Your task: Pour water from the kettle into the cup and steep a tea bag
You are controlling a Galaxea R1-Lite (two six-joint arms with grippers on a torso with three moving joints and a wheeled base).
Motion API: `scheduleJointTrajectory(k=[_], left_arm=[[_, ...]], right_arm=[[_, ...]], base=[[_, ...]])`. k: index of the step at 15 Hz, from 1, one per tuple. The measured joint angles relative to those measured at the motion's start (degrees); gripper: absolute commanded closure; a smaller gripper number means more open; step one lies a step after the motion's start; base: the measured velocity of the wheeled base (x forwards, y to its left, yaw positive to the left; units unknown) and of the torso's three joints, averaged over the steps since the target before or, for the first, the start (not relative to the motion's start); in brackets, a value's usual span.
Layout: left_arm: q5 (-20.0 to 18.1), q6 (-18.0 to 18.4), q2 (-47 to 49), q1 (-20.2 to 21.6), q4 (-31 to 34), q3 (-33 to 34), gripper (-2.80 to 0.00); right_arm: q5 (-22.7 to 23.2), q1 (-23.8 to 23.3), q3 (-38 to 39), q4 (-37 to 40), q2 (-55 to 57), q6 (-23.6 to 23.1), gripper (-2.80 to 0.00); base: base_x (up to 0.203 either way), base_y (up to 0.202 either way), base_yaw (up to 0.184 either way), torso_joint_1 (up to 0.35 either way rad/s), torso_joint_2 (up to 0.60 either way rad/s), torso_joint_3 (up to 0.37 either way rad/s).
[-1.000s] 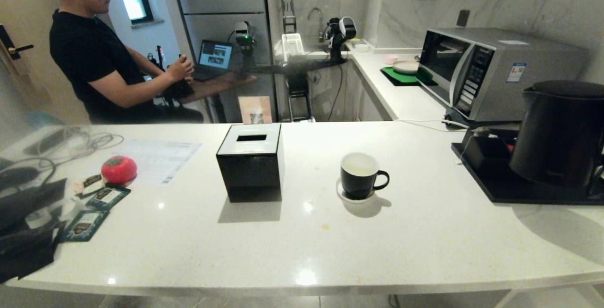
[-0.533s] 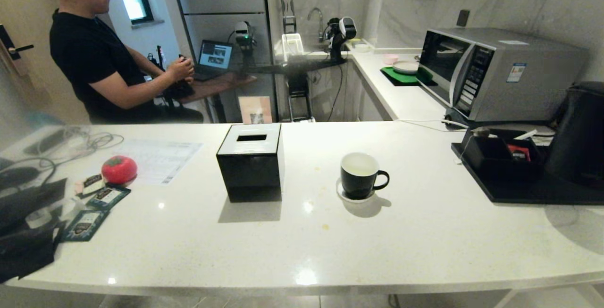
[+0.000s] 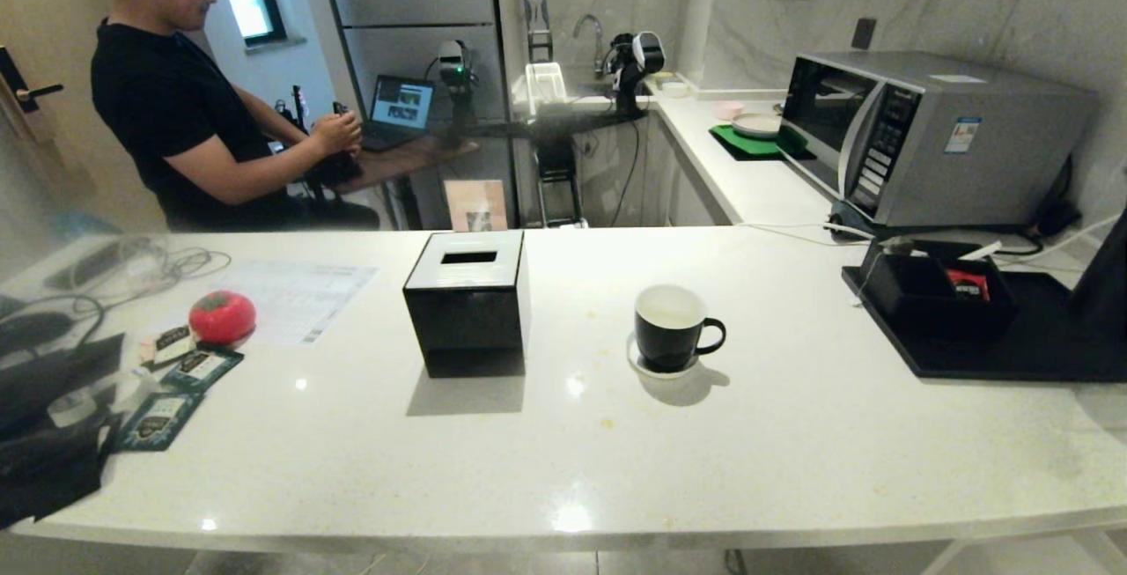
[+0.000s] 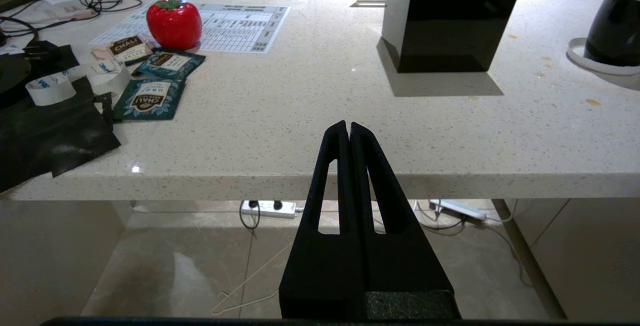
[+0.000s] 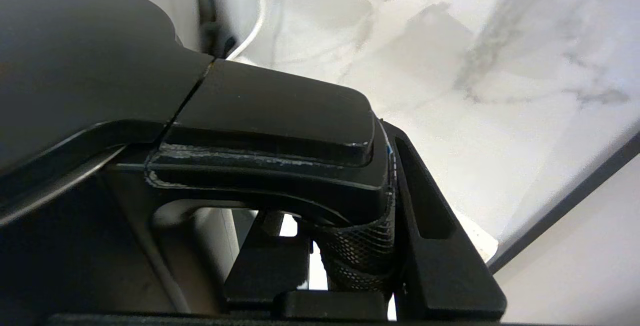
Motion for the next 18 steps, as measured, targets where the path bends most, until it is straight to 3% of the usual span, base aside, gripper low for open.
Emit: scheduleJointTrajectory(k=[11,18], left_arm=[[0.01,0.0,0.0,0.0,-0.02,0.0,0.0],[0.0,0.02,0.0,0.0,-0.02,0.0,0.0]], right_arm=[[-0.25,-0.96,-14.86,-0.23,13.65,1.6,0.0],[-0.17,1.67,-24.46,0.17,22.33,2.57,0.0]], base=[[0.0,0.0,0.0,0.0,0.0,0.0],[0.0,0.0,0.0,0.0,0.0,0.0]])
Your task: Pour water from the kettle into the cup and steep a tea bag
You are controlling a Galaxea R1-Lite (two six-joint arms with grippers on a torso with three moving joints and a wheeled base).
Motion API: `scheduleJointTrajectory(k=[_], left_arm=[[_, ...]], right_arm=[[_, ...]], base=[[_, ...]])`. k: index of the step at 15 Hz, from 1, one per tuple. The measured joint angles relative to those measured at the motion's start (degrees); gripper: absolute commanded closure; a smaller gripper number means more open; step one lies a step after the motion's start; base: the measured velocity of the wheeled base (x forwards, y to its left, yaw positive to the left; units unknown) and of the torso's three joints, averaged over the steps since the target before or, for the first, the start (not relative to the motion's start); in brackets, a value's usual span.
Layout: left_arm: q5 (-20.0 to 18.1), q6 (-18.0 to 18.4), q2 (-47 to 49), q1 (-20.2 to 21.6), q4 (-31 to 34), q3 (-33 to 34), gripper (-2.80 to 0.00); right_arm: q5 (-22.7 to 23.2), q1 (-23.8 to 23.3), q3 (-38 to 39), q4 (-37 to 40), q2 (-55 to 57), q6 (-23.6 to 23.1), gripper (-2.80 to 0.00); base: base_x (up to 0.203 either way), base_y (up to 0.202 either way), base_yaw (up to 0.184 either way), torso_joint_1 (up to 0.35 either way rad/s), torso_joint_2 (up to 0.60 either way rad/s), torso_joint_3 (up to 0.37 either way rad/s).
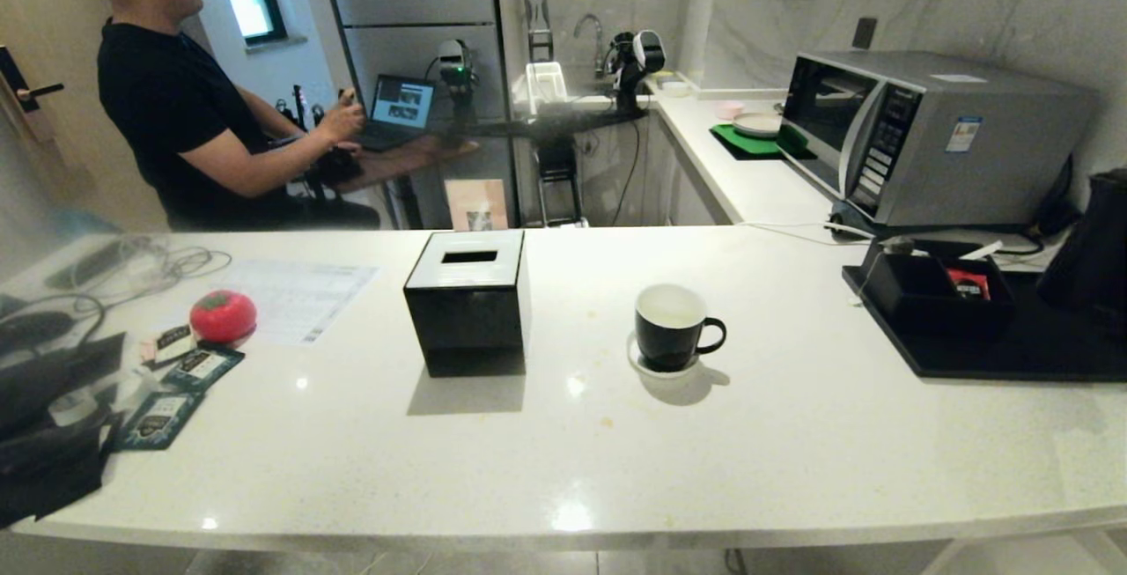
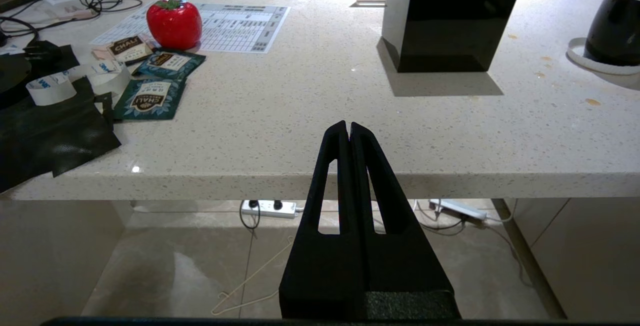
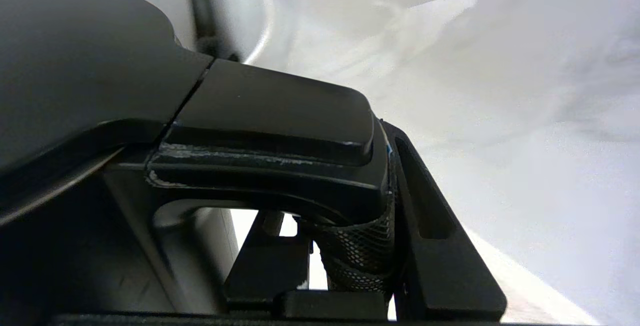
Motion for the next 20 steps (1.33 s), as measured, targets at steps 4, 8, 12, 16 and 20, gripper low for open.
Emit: scheduleJointTrajectory(k=[4,8,12,16,20], left_arm=[[0.0,-0.02,0.0,0.0,0.02,0.0,0.0],[0.02,-0.05,0.0,0.0,0.0,0.0,0.0],[0.01,-0.02,0.0,0.0,0.02,0.0,0.0],[-0.02,-0.03,0.0,0.0,0.0,0.0,0.0],[0.02,-0.02,0.0,0.0,0.01,0.0,0.0]], right_arm=[[-0.22,1.91,-3.32,-0.28,2.85,0.05,0.0],[-2.22,2.53,-4.3,-1.08,4.98,-0.29,0.0],[-2.44,2.64,-5.44,-2.3,7.02,-0.52,0.0],[-2.49,2.64,-5.61,-3.64,8.74,-0.71,0.0],[-2.44,2.64,-5.71,-4.9,10.06,-1.5,0.0]], base=[[0.0,0.0,0.0,0.0,0.0,0.0],[0.0,0.0,0.0,0.0,0.0,0.0],[0.0,0.0,0.0,0.0,0.0,0.0],[0.0,0.0,0.0,0.0,0.0,0.0],[0.0,0.0,0.0,0.0,0.0,0.0]])
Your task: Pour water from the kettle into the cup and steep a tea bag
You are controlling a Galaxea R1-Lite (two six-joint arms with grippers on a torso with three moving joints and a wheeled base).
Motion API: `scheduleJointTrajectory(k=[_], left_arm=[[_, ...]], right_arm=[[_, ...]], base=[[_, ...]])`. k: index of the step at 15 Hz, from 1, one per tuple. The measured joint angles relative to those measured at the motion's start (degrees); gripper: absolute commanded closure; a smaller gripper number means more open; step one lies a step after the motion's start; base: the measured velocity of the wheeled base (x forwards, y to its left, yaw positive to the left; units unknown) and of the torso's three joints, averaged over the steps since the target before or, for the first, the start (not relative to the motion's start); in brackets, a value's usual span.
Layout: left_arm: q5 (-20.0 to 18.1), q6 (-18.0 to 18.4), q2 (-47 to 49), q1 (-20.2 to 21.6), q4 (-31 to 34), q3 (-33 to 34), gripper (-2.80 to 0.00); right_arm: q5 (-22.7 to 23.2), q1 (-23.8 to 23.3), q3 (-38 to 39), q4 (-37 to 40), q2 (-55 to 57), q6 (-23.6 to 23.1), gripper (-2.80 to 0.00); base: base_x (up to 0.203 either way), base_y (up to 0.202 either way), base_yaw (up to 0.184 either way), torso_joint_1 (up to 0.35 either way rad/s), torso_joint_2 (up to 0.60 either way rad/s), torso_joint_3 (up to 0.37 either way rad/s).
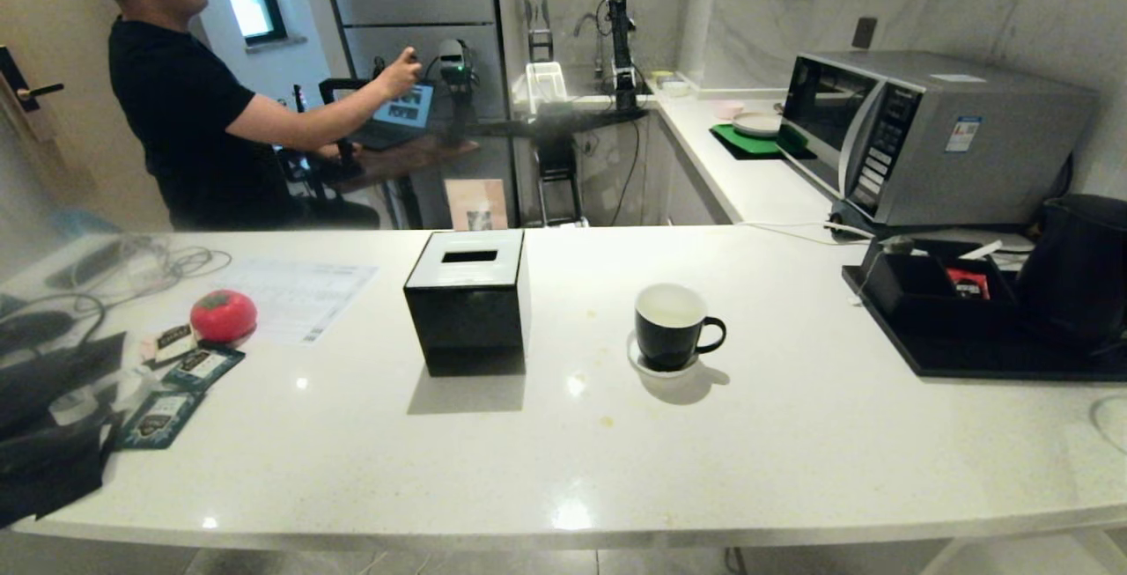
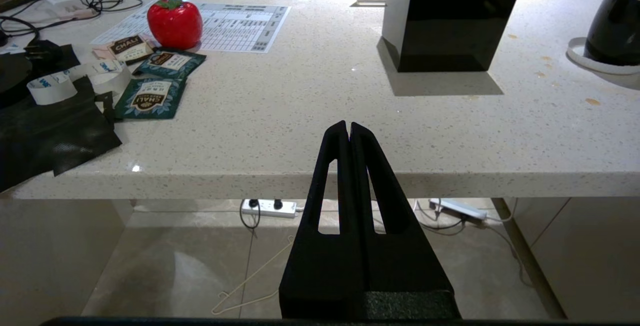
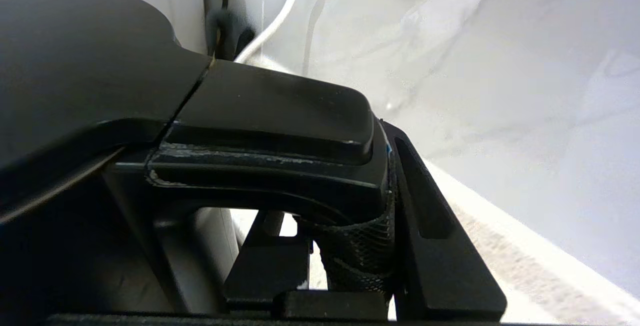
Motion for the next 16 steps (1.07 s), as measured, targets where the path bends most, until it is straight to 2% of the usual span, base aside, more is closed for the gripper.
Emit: scheduleJointTrajectory(k=[11,14,15,16], left_arm=[[-0.02,-0.01,0.0,0.0,-0.02,0.0,0.0],[0.01,0.0,0.0,0.0,-0.02,0.0,0.0],[-0.03,0.0,0.0,0.0,0.0,0.0,0.0],[-0.02,0.0,0.0,0.0,-0.02,0.0,0.0]], right_arm=[[-0.16,0.0,-0.33,-0.2,1.33,-0.46,0.0],[-1.49,0.05,-1.33,0.3,1.68,-0.41,0.0],[-1.54,0.05,-1.4,0.39,1.74,-0.4,-2.8],[-1.58,-0.01,-1.49,0.34,1.77,-0.27,-2.8]], base=[[0.0,0.0,0.0,0.0,0.0,0.0],[0.0,0.0,0.0,0.0,0.0,0.0],[0.0,0.0,0.0,0.0,0.0,0.0],[0.0,0.0,0.0,0.0,0.0,0.0]])
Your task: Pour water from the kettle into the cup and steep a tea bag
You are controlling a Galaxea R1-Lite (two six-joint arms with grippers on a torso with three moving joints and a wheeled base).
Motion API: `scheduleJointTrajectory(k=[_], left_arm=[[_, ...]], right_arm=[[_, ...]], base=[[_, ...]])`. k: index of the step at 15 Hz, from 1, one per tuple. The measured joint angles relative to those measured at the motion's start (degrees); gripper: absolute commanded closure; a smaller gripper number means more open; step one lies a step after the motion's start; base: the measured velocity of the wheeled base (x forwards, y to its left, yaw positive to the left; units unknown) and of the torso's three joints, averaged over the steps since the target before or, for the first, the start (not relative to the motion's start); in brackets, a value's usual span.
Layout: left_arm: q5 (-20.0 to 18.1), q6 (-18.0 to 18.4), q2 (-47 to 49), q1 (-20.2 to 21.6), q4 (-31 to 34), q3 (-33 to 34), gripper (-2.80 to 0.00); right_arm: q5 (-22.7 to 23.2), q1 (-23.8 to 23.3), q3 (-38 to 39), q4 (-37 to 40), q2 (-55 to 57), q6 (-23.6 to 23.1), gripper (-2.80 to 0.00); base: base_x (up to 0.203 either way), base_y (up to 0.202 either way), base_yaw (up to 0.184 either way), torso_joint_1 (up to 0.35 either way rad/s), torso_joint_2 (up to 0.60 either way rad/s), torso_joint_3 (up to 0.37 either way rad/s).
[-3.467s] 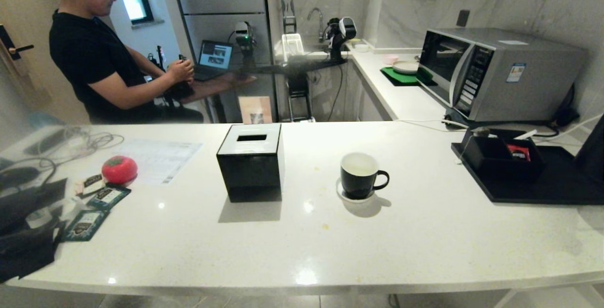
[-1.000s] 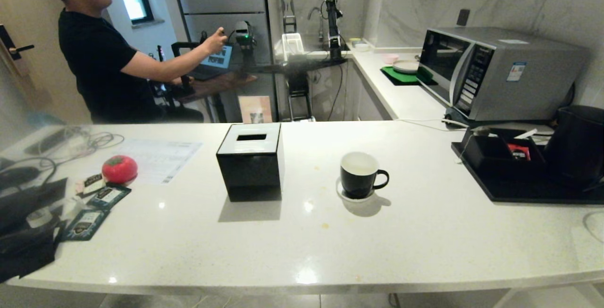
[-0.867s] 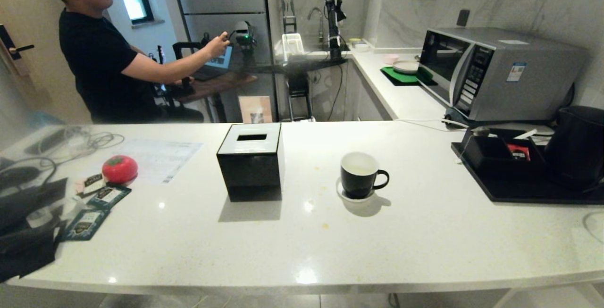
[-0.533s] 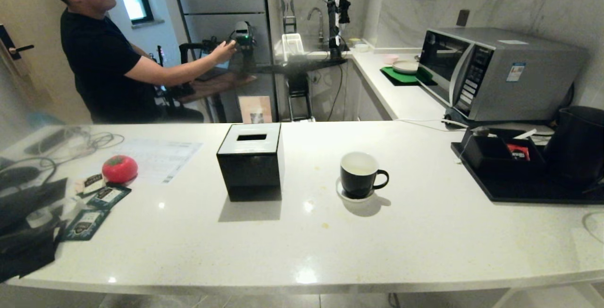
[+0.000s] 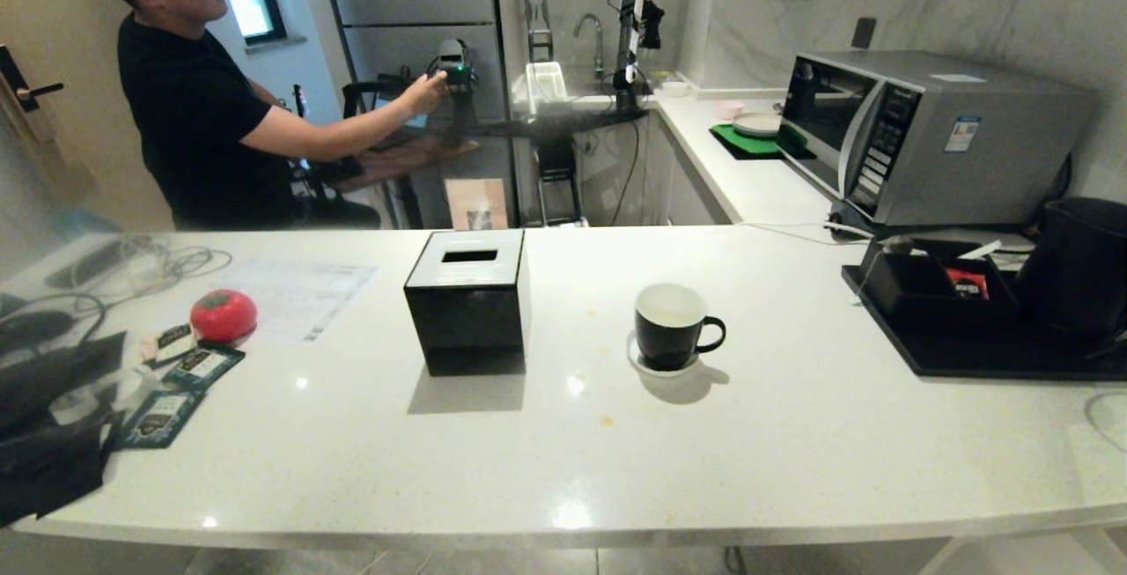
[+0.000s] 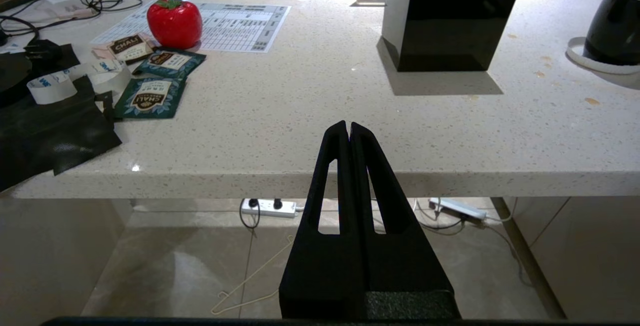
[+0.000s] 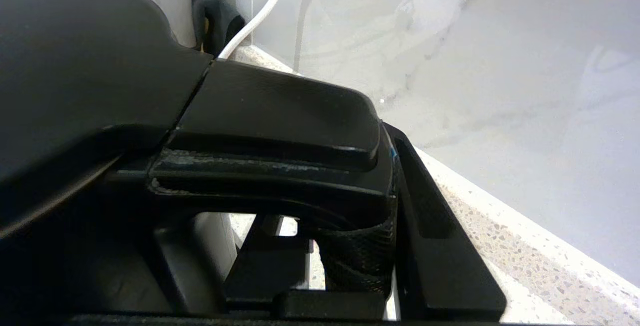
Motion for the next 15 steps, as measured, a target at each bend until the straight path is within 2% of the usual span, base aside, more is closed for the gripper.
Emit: scheduleJointTrajectory(k=[9,15], left_arm=[[0.0,0.0,0.0,0.0,0.02,0.0,0.0],[0.0,0.0,0.0,0.0,0.0,0.0,0.0]], right_arm=[[-0.04,0.01,0.93,-0.41,-0.5,-0.11,-2.8],[0.0,0.01,6.97,-0.76,-3.56,-0.28,-2.8]], base=[[0.0,0.0,0.0,0.0,0.0,0.0],[0.0,0.0,0.0,0.0,0.0,0.0]])
